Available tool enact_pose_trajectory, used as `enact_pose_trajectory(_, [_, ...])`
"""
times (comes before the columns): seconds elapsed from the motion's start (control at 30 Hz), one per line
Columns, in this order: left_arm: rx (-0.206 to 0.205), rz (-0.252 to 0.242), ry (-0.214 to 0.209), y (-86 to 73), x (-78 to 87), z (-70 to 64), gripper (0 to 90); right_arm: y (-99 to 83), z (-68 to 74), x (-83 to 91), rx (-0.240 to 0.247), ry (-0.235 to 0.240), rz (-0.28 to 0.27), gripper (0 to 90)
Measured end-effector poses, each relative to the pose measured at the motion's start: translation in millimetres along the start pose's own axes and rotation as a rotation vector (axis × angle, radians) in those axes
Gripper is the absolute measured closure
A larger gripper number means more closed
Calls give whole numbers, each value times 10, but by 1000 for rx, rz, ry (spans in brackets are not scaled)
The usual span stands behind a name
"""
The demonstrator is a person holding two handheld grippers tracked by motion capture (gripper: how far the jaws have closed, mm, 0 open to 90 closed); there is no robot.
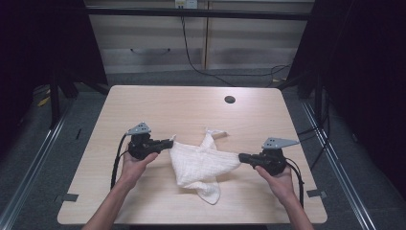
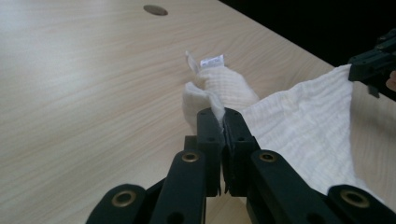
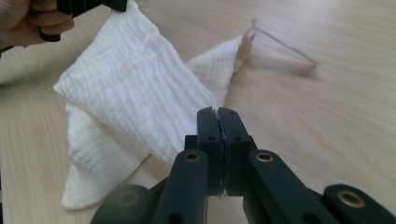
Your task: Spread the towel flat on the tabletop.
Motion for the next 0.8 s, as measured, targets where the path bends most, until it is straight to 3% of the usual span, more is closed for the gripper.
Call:
enact_pose_trajectory(0.3, [-39,-93,27,357,284,-2,872,425,128,210,34,4,-91,889])
enact_pose_trajectory(0.7, [-94,-146,72,857,446,109,872,847,232,376,74,6,-159,889])
enact_pose_trajectory(0.77, [-106,-158,85,973,497,117,870,963,265,434,82,10,-184,889])
enact_pose_trajectory(0.8, [-118,-161,94,1035,525,121,871,1113,319,514,94,20,-211,889])
Point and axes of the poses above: each handheld gripper's, and its own axes: x roughly backward along the jaws, y roughly out of its top, z roughly to its left, the point moved 9 cm from there along -x, roughly forward along the jaws, and after that the axes turned 15 degrees about -x, right-handed, at the moved point
